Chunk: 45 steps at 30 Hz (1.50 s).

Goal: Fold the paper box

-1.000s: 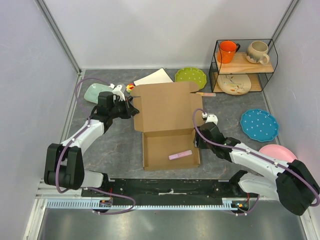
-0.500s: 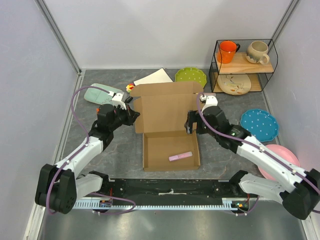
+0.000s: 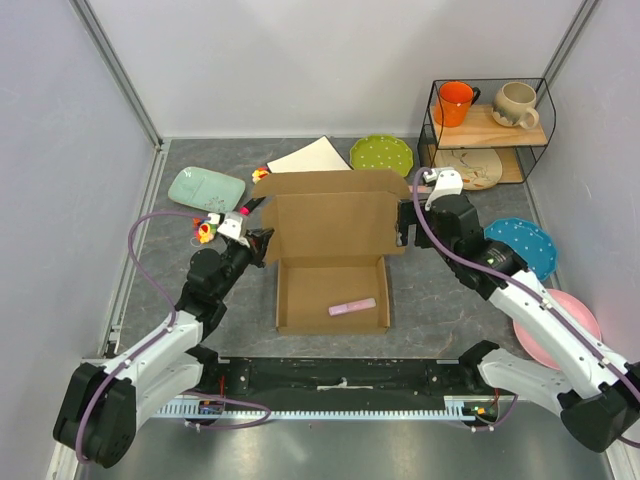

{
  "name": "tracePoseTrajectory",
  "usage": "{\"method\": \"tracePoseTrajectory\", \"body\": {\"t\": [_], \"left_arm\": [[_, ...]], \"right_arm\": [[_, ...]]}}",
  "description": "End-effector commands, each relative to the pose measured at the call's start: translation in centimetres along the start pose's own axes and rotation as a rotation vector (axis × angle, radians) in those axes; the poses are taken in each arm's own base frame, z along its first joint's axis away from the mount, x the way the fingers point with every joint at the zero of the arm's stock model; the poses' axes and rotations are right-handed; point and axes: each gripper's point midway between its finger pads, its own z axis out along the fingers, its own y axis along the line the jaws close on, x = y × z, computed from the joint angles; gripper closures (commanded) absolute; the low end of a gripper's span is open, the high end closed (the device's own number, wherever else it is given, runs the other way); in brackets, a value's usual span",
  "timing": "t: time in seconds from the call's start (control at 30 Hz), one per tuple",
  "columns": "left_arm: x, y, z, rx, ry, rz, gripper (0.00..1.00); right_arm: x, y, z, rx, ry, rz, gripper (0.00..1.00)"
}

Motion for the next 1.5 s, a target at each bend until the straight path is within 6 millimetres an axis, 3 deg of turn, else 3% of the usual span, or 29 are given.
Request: {"method": "tracePoseTrajectory", "body": {"t": [0.0,0.07,0.1,0.13,0.3,0.5,0.63,0.77,0.97,1.13,1.23,1.37,1.47], "left_arm": [[-4.5,0.3,-0.1,-0.012,-0.189,0.153,0.98],[-4.4,0.2,-0.1,-0.008,-0.189,0.16,0.98],[-4.4,0.2,-0.2,-0.005,-0.189,0.159,0.98],[-4.4,0.1,-0.2,-0.003,-0.187,0.159,0.98],[-3.7,-0.1,0.0,0.007,-0.16,0.156,0.98],[-2.2,-0.2,0.5,0.01,-0.116,0.18,0.98],[-1.5,0.2,0.7,-0.007,-0.094,0.181,0.98],[-1.3,0.4,0.8,-0.015,-0.09,0.176,0.98],[-1.1,0.4,0.9,-0.017,-0.09,0.166,0.98],[-1.1,0.3,0.9,-0.012,-0.094,0.159,0.98],[-1.0,0.3,0.8,-0.017,-0.095,0.159,0.98],[-1.2,0.2,0.7,-0.021,-0.1,0.158,0.98],[-1.4,0.1,0.7,-0.022,-0.106,0.122,0.98]], "right_arm": [[0.5,0.7,0.9,-0.093,-0.012,-0.025,0.02],[-0.5,1.3,1.4,-0.144,-0.081,0.004,0.02],[0.5,1.4,1.9,-0.156,-0.074,0.015,0.02],[-0.3,1.7,2.3,-0.176,-0.117,0.03,0.02],[0.3,1.7,4.3,-0.184,-0.12,0.055,0.02],[-1.7,2.4,5.1,-0.213,-0.215,0.055,0.02],[-1.2,3.3,5.8,-0.248,-0.183,0.049,0.02],[-0.3,3.5,5.7,-0.267,-0.159,0.06,0.02],[1.5,3.9,4.3,-0.315,-0.13,0.086,0.14],[1.6,2.0,3.8,-0.232,-0.163,0.08,0.07],[1.6,3.1,3.8,-0.284,-0.145,0.086,0.15],[1.7,4.4,3.5,-0.352,-0.126,0.098,0.38],[1.9,4.8,3.2,-0.378,-0.12,0.102,0.5]]}}
